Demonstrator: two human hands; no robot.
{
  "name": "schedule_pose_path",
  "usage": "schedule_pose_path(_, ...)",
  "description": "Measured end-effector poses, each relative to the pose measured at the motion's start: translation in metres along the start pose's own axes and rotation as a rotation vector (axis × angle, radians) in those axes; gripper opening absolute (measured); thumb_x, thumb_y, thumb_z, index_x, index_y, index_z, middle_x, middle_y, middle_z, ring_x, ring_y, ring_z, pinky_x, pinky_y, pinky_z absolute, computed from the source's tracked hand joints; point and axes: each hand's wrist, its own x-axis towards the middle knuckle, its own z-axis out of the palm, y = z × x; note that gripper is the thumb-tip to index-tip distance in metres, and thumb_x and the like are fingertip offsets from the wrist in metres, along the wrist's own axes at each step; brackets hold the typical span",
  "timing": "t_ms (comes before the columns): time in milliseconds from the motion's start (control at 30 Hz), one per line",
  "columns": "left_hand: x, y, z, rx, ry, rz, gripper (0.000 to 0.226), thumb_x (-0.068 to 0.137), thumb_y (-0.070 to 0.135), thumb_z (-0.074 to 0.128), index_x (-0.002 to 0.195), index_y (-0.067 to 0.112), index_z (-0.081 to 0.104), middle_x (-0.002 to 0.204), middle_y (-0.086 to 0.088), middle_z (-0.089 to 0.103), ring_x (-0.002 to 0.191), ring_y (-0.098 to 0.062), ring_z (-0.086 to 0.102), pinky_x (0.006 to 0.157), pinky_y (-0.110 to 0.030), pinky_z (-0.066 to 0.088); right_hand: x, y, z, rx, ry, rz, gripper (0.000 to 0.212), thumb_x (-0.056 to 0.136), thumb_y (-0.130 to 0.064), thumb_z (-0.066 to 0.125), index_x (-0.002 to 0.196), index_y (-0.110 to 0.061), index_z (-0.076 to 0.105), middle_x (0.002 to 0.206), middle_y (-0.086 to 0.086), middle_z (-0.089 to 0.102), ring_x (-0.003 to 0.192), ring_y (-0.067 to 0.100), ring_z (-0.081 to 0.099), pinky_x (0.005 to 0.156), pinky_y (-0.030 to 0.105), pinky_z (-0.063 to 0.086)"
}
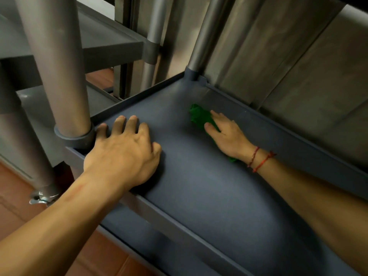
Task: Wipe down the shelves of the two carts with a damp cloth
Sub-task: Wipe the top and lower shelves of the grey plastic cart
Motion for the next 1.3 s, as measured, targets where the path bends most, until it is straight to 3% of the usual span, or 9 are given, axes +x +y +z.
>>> schedule_pose_path(167,-0.003,0.005,-0.008,-0.065,0.009,-0.005,0.06,0.099,0.05,0.015,0.14,0.016,0.042,0.157,-0.007,0.029,0.147,-0.028,0.018,0.115,-0.056,0.017,-0.073,-0.058,0.004,-0.037,-0.108,-0.168,0.068,0.092,-0.059,0.025,0.153,-0.031,0.034,0.165,-0.002,0.021,0.153,0.025,0.014,0.122,0.051,0.008)
schedule_pose_path(333,-0.003,0.002,-0.006,0.039,0.006,0.051,0.077,0.088,0.055,-0.007,0.132,0.02,0.046,0.143,-0.01,0.038,0.138,-0.034,0.029,0.107,-0.061,0.028,-0.133,-0.092,0.008,0.023,-0.2,-0.287,0.066,0.095,-0.062,0.026,0.153,-0.031,0.033,0.166,-0.008,0.011,0.154,0.014,-0.002,0.121,0.041,-0.006)
schedule_pose_path(500,-0.003,0.005,-0.008,-0.081,-0.012,0.004,0.064,0.096,0.054,0.015,0.129,0.014,0.052,0.144,-0.01,0.041,0.14,-0.032,0.028,0.112,-0.06,0.021,-0.147,-0.108,0.008,0.034,-0.26,-0.229,0.062,0.099,-0.054,0.031,0.154,-0.025,0.034,0.167,-0.008,0.005,0.153,0.01,-0.008,0.123,0.048,-0.008)
schedule_pose_path(733,0.0,-0.002,-0.005,-0.048,-0.034,0.03,0.065,0.096,0.054,0.019,0.134,0.012,0.05,0.148,-0.012,0.038,0.141,-0.033,0.026,0.114,-0.056,0.018,-0.158,-0.097,-0.005,-0.092,-0.284,-0.234,0.064,0.098,-0.055,0.031,0.155,-0.025,0.032,0.167,-0.004,0.006,0.154,0.013,-0.003,0.125,0.043,0.0)
schedule_pose_path(900,-0.003,-0.003,-0.006,-0.026,-0.031,0.066,0.065,0.096,0.052,0.02,0.133,0.008,0.049,0.146,-0.015,0.039,0.139,-0.035,0.026,0.114,-0.059,0.019,-0.206,-0.054,-0.027,-0.183,-0.322,-0.169,0.077,0.095,-0.069,0.013,0.156,-0.025,0.026,0.167,-0.003,0.002,0.154,0.014,-0.001,0.125,0.043,0.009)
schedule_pose_path(1067,-0.005,-0.001,-0.006,-0.05,-0.017,0.061,0.062,0.097,0.05,0.021,0.131,0.007,0.05,0.144,-0.014,0.04,0.138,-0.035,0.027,0.113,-0.061,0.019,-0.229,-0.031,-0.038,-0.218,-0.345,-0.092,0.086,0.088,-0.078,0.003,0.157,-0.029,0.018,0.166,-0.01,-0.008,0.152,0.004,-0.011,0.125,0.038,0.005)
schedule_pose_path(1300,-0.012,0.001,-0.005,-0.084,0.045,0.123,0.051,0.1,0.046,0.03,0.137,0.017,0.049,0.158,-0.005,0.03,0.146,-0.031,0.019,0.115,-0.059,0.016,-0.217,-0.047,-0.027,-0.18,-0.329,-0.177,0.067,0.089,-0.073,0.008,0.151,-0.047,0.008,0.166,-0.009,-0.004,0.153,0.01,-0.012,0.125,0.039,-0.003)
